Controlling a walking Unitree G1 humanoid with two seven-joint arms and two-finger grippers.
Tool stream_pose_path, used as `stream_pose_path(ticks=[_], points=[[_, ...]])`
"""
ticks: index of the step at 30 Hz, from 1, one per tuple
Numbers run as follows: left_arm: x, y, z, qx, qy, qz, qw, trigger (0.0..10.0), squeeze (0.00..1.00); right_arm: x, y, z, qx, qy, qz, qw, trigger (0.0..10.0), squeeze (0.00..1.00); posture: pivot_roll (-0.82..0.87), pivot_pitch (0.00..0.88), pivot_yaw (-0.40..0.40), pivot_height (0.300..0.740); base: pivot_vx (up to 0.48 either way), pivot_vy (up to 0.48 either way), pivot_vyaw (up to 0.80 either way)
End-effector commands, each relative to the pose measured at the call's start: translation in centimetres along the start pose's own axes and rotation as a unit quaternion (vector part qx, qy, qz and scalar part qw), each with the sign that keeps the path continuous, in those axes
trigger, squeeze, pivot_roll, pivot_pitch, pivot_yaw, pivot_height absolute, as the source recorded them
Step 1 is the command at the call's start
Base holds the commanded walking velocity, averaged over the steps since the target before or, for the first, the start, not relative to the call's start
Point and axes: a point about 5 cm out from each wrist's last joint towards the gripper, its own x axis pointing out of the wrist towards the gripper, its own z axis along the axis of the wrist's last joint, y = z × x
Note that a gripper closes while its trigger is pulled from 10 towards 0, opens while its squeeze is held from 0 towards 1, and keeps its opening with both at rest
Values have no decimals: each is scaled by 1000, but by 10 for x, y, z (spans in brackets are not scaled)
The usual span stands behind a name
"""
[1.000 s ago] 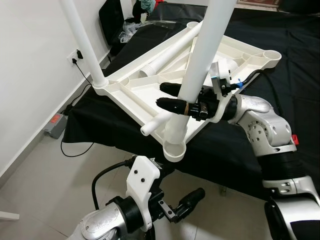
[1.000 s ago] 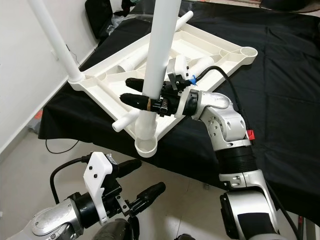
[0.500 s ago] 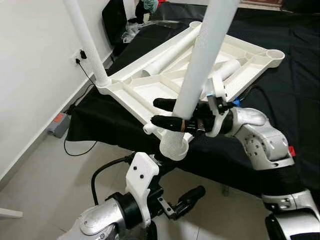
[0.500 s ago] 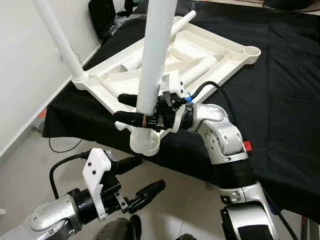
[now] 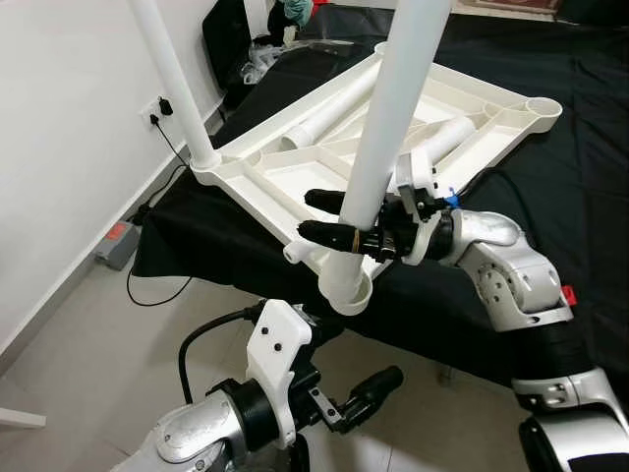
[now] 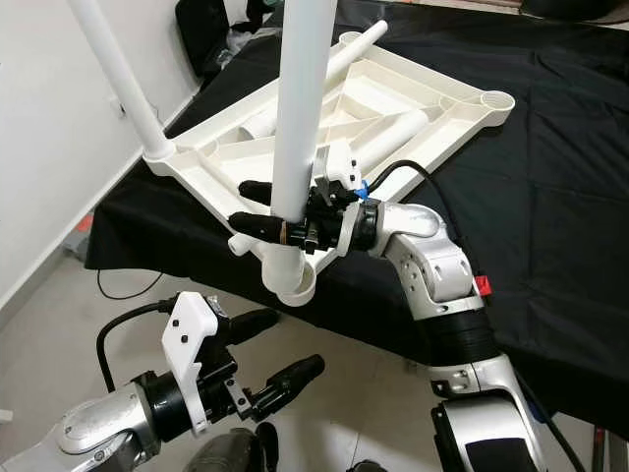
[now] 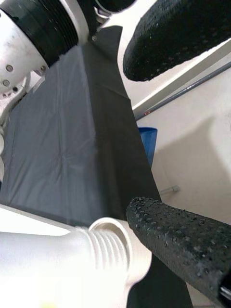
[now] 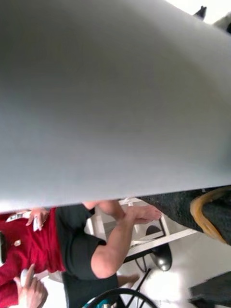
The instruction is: Building children table
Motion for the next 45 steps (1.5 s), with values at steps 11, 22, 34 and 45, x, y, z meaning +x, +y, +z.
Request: stream_pose_path(ticks=[11,22,34,45], points=[[-2,-1,-2,2,12,-5,1000,10000,0,-8,7,-3,-11,12,13,1000,10000,0,200,215,61,740,0,0,0],[0,1,0,8,7,0,1000,10000,0,8,17,-12,-17,29,14,999,10000,0,197,220,59,740,0,0,0],[1,1,1,9,2,6,1000,10000,0,15,5,-10,-36,35,-30,998,10000,0,193,225,48,740,0,0,0],[1,1,0,10,4,7,1000,10000,0,-3,7,-4,-32,44,2,998,10000,0,185,209,48,740,0,0,0]])
